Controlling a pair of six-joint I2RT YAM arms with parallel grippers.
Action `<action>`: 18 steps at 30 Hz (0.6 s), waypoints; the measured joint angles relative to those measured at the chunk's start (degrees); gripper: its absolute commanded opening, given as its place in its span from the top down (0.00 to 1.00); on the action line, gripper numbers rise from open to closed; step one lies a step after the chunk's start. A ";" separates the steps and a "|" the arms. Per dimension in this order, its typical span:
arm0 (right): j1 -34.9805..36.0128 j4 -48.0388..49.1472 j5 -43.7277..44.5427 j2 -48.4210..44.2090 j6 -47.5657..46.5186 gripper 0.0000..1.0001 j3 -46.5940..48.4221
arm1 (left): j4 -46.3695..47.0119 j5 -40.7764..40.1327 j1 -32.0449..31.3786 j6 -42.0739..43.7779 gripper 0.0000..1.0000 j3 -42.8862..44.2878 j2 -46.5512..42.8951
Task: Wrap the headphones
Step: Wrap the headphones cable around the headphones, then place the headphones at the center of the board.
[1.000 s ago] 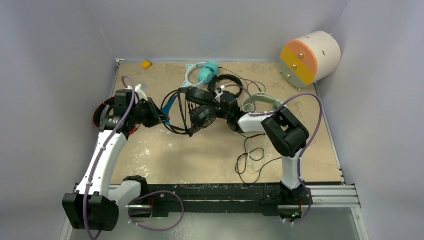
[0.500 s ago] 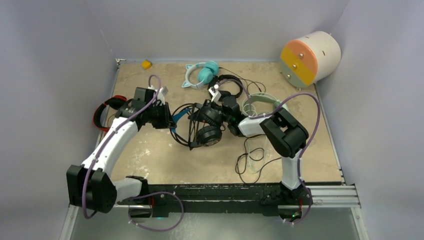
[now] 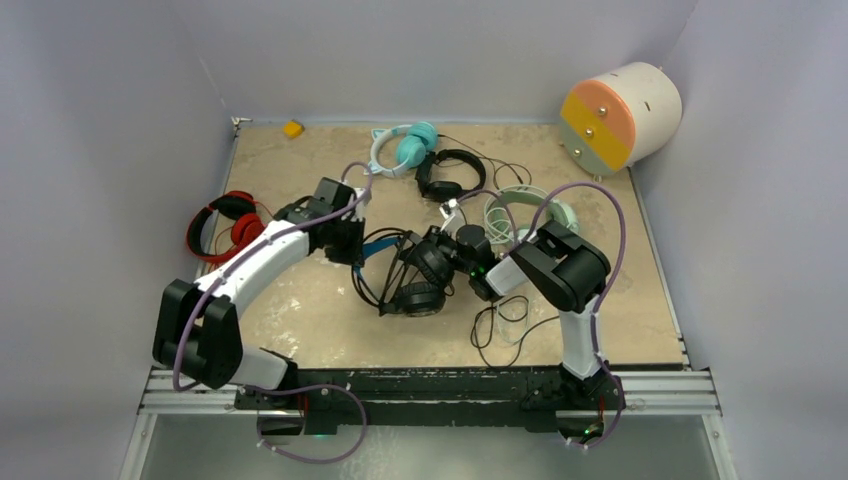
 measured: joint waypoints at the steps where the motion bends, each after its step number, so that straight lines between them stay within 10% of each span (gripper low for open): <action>1: 0.00 1.70 0.61 0.74 0.24 1.00 -0.57 | 0.42 -1.60 -1.29 0.68 1.00 0.09 0.72; 18: 0.04 4.92 2.99 4.22 -4.37 1.00 -2.34 | 3.87 -17.27 -9.40 8.92 1.00 -0.28 5.90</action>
